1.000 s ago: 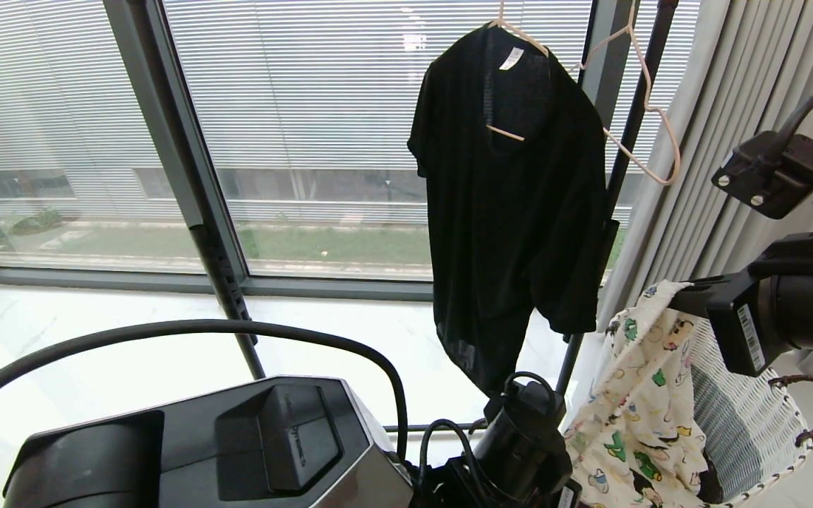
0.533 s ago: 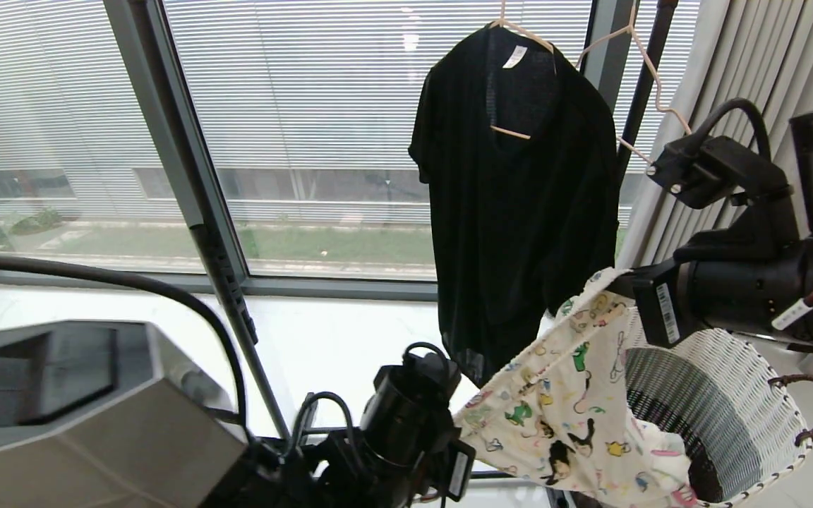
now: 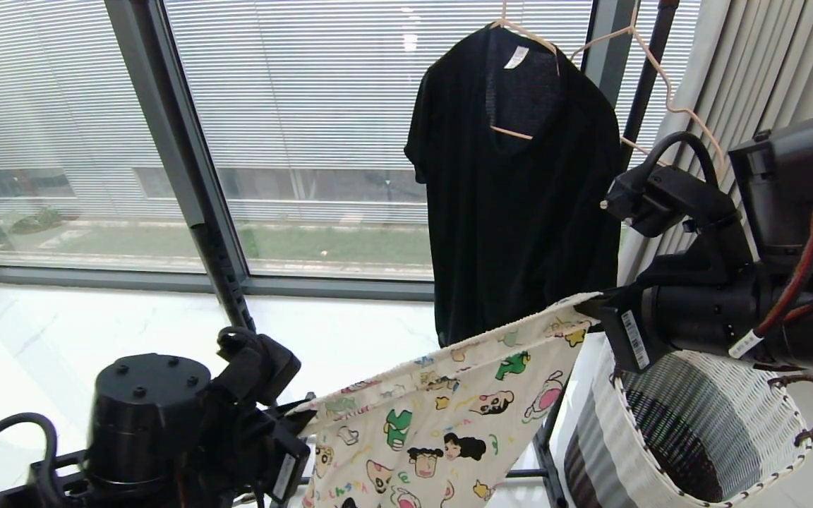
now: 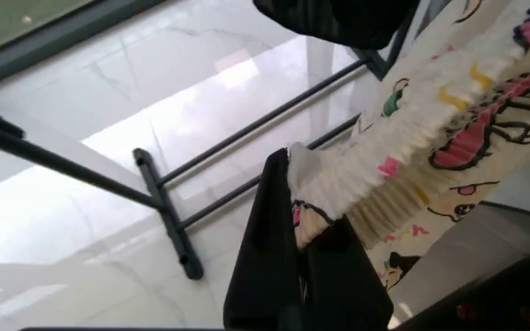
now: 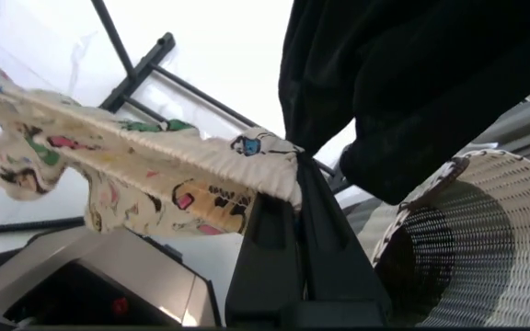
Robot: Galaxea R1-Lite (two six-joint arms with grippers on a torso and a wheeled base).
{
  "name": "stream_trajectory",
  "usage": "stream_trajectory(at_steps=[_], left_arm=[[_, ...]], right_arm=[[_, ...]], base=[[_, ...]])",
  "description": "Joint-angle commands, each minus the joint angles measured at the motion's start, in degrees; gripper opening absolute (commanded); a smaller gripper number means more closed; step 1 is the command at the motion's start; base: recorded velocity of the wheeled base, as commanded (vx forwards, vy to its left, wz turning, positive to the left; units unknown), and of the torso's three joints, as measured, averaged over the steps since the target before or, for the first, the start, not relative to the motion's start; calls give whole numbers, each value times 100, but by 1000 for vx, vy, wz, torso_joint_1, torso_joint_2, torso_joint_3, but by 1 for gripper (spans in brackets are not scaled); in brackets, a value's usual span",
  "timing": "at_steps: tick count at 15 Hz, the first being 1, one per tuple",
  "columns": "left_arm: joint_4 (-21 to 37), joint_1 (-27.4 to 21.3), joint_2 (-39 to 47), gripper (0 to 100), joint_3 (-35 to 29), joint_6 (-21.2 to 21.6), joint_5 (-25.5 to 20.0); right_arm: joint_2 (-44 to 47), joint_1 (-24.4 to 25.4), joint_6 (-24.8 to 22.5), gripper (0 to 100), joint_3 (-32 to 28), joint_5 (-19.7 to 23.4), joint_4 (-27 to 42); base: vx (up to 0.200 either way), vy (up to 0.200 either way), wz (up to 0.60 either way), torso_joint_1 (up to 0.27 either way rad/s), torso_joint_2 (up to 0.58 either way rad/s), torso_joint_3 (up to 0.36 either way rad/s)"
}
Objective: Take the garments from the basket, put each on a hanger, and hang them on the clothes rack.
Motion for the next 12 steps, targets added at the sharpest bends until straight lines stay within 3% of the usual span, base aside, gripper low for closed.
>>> stream_trajectory(at_steps=[1,4,6,7,9,10,11,12], left_arm=[[-3,200,-543,0,107,101,0],[-3,192,-991,0,72,127,-36],[59,148,-1325,0,-236,145,-422],[358,174,-1387,0,-561,145,-431],[1518,262,-1554,0,-1378,136,-457],[2959,262,-1686,0,-2310,101,-501],[3513,262,-1721,0,-2653,83,-537],[4506,262,-1738,0,-3444,39,-642]], right_arm=[[-9,60,-7,0,5,-10,28],[-35,60,-16,0,5,-19,54],[-123,43,-192,0,-4,-45,177],[-185,8,-359,0,-21,-45,186],[-237,-107,-535,0,-144,-45,221],[-237,-177,-570,0,-399,-36,353],[-229,-203,-570,0,-505,-36,380],[-185,-221,-579,0,-821,-36,406]], base=[[0,0,0,0,0,0],[0,0,0,0,0,0],[0,0,0,0,0,0],[0,0,0,0,0,0],[0,0,0,0,0,0],[0,0,0,0,0,0],[0,0,0,0,0,0],[0,0,0,0,0,0]])
